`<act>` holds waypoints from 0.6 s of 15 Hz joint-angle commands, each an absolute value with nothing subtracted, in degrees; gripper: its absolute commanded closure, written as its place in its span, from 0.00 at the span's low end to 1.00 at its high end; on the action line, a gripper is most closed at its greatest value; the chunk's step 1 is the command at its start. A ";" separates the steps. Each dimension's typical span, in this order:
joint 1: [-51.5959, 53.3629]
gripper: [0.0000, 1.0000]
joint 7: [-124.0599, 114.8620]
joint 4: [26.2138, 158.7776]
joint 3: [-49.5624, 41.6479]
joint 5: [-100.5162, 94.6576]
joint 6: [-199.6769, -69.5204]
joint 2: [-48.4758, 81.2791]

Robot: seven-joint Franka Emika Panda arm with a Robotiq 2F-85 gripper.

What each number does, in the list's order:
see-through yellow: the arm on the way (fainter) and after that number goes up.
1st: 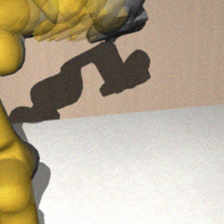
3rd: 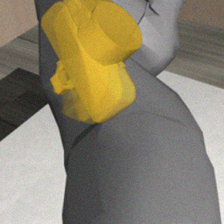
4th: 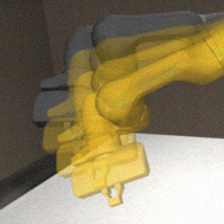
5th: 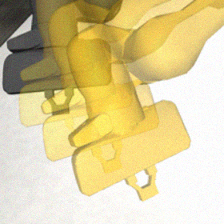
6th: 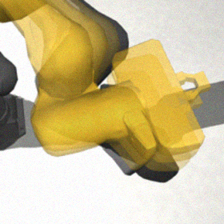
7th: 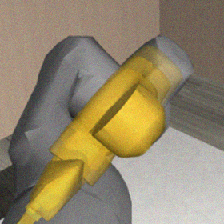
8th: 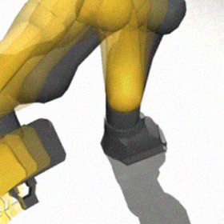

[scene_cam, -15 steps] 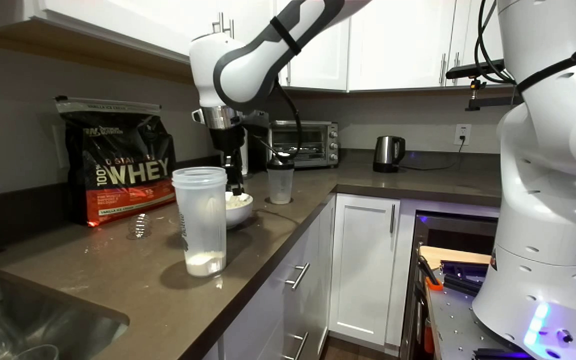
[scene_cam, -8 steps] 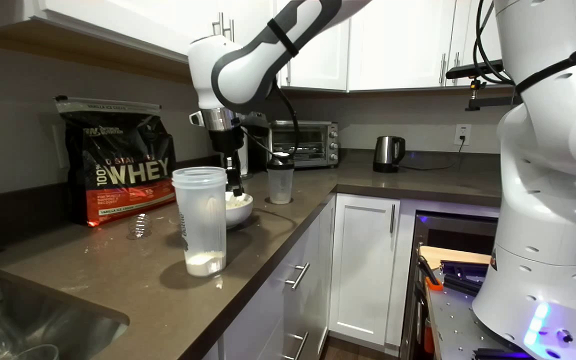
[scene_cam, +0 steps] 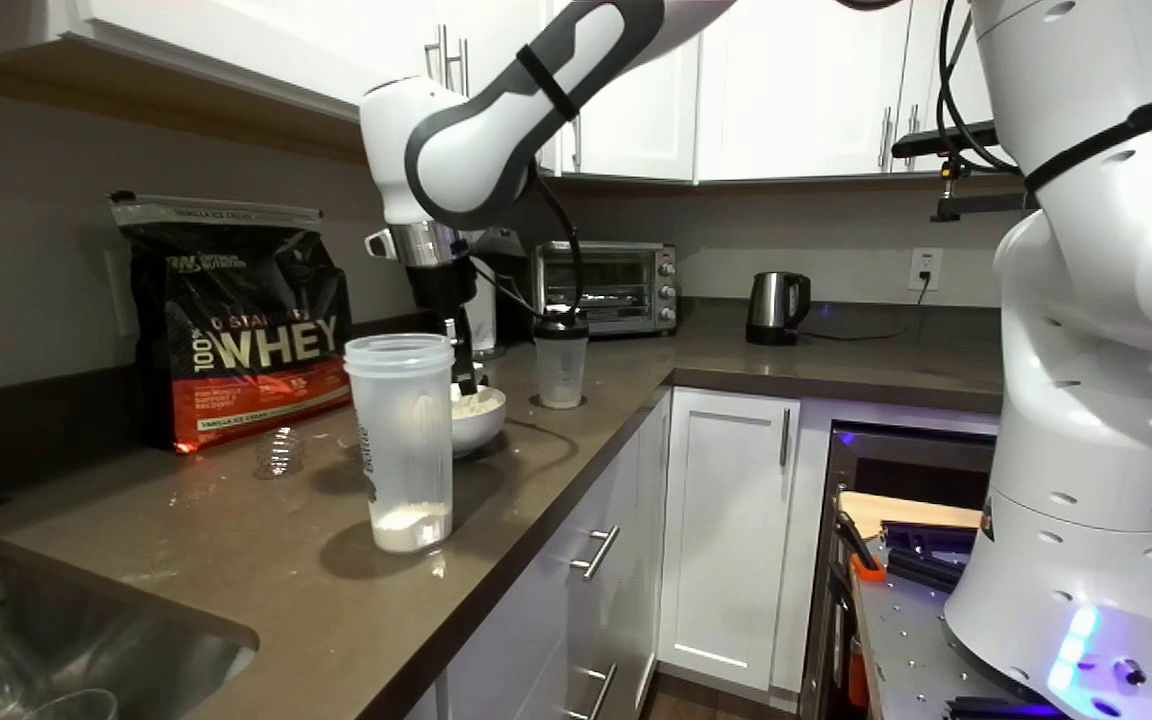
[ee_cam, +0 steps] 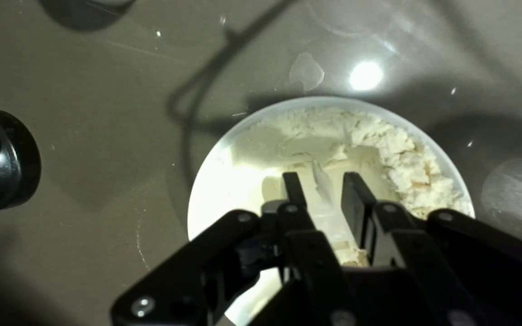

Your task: Take a scoop of whey from the bowl and put it in the shaker bottle

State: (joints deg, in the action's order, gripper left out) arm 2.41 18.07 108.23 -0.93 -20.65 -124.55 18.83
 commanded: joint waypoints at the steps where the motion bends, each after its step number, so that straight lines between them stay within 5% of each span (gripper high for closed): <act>1: 1.50 0.98 20.61 105.85 0.10 -20.00 -121.89 20.19; 5: 1.52 0.97 20.57 105.36 0.00 -20.46 -120.96 20.59; 9: 1.55 0.66 20.28 105.28 -0.14 -20.74 -120.44 20.63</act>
